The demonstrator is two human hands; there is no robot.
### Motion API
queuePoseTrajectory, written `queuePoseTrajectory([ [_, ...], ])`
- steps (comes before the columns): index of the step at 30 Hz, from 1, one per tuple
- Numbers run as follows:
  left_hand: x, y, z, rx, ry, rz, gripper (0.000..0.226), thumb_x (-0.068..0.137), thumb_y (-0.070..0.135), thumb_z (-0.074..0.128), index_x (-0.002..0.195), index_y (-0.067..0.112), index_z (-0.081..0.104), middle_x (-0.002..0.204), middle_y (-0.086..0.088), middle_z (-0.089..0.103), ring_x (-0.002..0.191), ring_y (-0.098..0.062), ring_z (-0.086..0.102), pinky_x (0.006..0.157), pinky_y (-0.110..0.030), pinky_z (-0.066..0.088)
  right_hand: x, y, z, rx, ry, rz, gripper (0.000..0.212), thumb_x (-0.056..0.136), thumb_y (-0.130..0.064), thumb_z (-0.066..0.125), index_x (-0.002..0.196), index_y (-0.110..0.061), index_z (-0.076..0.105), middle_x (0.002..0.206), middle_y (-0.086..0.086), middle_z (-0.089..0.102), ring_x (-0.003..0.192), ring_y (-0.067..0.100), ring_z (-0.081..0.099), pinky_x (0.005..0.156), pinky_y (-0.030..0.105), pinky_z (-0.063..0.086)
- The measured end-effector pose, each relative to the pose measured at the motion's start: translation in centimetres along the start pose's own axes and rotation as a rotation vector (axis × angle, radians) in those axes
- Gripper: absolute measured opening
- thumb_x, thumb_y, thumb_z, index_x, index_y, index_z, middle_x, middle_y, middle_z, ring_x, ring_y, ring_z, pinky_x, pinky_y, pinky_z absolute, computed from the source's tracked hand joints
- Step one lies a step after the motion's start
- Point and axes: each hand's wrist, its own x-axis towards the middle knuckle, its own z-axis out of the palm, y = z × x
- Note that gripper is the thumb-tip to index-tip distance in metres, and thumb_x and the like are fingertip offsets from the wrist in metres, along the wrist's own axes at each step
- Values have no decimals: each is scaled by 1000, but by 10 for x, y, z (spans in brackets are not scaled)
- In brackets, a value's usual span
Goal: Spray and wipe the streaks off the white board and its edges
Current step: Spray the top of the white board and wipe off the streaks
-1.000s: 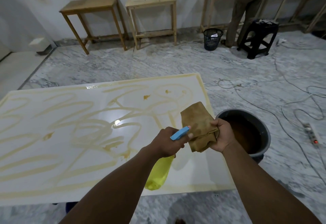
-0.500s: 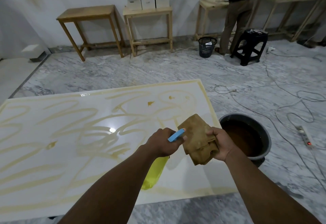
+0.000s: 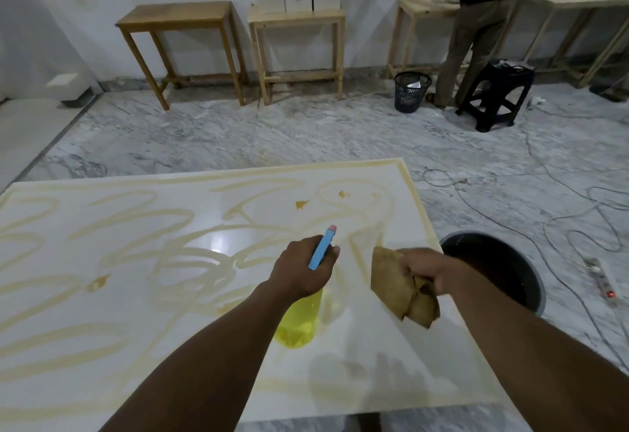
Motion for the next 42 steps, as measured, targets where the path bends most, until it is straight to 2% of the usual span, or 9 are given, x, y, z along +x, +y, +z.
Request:
queuePoseTrajectory([
  [9,87,7,11,-159,239,-100,37,95,61,51,84,26,55,76,-8,70,65,-29,74,69,-55,61,130,-143,-63,-441,112,-294,36,97,-8,41,129,-17,54,117,14,58,102,33,58,79,40,52],
  [13,126,10,24,-204,341,-120,23,99,52,57,81,38,56,75,-9,71,64,-29,74,68,-55,60,182,-190,-85,-583,224,-505,49,101,-48,42,127,-9,55,112,13,60,95,35,62,75,45,53],
  [15,140,10,30,-211,387,-136,24,100,49,58,83,33,58,73,-9,70,64,-29,73,67,-54,60,210,-196,-86,-737,290,-564,41,99,-29,48,138,-18,46,125,18,58,98,36,60,66,40,53],
  [17,152,8,41,-216,405,-163,28,101,47,58,86,24,60,72,-10,68,63,-30,72,65,-54,59,245,-188,-81,-860,208,-515,59,96,-18,50,152,-21,30,148,17,44,122,38,53,86,42,50],
  [19,157,6,49,-231,392,-171,28,101,46,58,87,22,60,73,-10,67,63,-31,72,65,-55,59,263,-171,-71,-934,113,-405,53,98,-31,50,148,-23,36,144,13,46,121,36,54,91,43,49],
  [21,164,5,55,-248,390,-176,26,101,44,59,87,22,60,72,-10,68,63,-32,72,66,-56,59,275,-161,-66,-1040,195,-473,26,96,-38,46,118,-28,54,119,9,58,107,36,59,78,40,49],
  [25,175,4,61,-244,412,-165,27,101,44,59,88,20,61,71,-9,67,62,-32,71,63,-55,58,306,-145,-77,-1256,330,-764,53,89,-40,33,132,-11,45,142,13,47,124,39,47,91,51,45],
  [32,185,-10,73,-234,436,-115,24,102,39,59,87,21,62,69,-6,65,58,-30,69,60,-50,55,345,-124,-71,-1157,389,-763,74,96,-64,26,154,-19,18,163,6,17,152,28,9,119,55,14],
  [42,176,-19,83,-253,432,-115,26,102,38,60,89,16,63,72,-10,66,59,-34,69,59,-52,54,338,-92,-69,-1149,311,-864,63,98,-44,16,158,-25,17,167,-3,8,154,16,-2,123,43,1],
])
